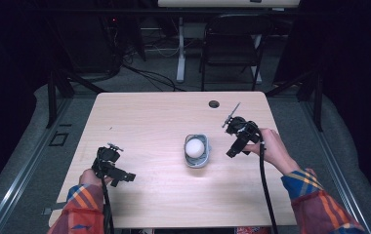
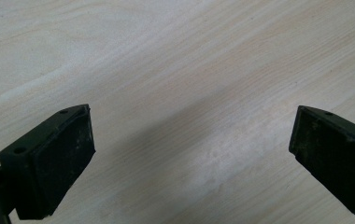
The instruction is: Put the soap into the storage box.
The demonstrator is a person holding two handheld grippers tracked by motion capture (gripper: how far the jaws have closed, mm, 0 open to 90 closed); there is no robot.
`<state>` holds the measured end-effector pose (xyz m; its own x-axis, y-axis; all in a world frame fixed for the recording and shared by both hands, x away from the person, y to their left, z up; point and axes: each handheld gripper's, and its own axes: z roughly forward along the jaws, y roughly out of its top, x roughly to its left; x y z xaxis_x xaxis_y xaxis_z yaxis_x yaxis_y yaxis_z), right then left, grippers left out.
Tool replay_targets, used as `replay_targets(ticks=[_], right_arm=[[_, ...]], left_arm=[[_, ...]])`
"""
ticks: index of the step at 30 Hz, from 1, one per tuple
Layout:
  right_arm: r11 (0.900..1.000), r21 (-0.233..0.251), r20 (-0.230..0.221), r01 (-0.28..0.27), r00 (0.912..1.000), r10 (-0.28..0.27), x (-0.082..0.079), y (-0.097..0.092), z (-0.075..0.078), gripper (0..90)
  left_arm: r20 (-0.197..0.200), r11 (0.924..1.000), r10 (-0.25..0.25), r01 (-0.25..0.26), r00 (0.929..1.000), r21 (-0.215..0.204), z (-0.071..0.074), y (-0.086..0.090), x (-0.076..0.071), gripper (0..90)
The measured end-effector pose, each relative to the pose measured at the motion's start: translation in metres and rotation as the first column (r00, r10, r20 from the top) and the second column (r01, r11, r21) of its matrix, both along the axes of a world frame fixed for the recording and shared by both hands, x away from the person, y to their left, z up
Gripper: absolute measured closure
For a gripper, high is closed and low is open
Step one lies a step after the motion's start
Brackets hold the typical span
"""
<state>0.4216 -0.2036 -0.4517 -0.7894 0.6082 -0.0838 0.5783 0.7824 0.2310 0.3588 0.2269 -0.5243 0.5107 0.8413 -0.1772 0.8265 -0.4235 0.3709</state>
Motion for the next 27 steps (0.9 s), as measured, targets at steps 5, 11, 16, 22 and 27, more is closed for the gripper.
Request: replay_targets(ticks=[5,11,16,22,27], right_arm=[[0.9998,-0.007,-0.005,0.020,0.9998,-0.020,-0.007,-0.020,-0.006,11.5],[0.9983,0.003,-0.007,0.057,0.9983,-0.057,-0.016,-0.041,-0.013,9.5],[0.9967,-0.001,-0.017,0.081,0.9966,-0.081,-0.022,-0.054,-0.022,7.9],[0.9947,-0.031,-0.031,0.098,0.9946,-0.099,-0.031,-0.068,-0.034,7.3],[0.9935,-0.056,-0.070,0.099,0.9922,-0.103,-0.037,-0.081,-0.046,6.7]], left_arm=[[0.000,1.0000,0.005,-0.005,1.0000,-0.003,0.000,0.000,0.000,0.0],[-0.002,0.9999,0.010,-0.010,0.9999,-0.007,0.000,0.000,0.000,0.1],[-0.001,1.0000,0.005,-0.005,1.0000,-0.005,0.000,0.000,0.000,0.0],[-0.002,1.0000,0.005,-0.005,1.0000,-0.005,0.000,-0.001,0.000,0.1],[-0.002,1.0000,0.002,-0.002,1.0000,-0.003,0.000,-0.001,0.000,0.1]])
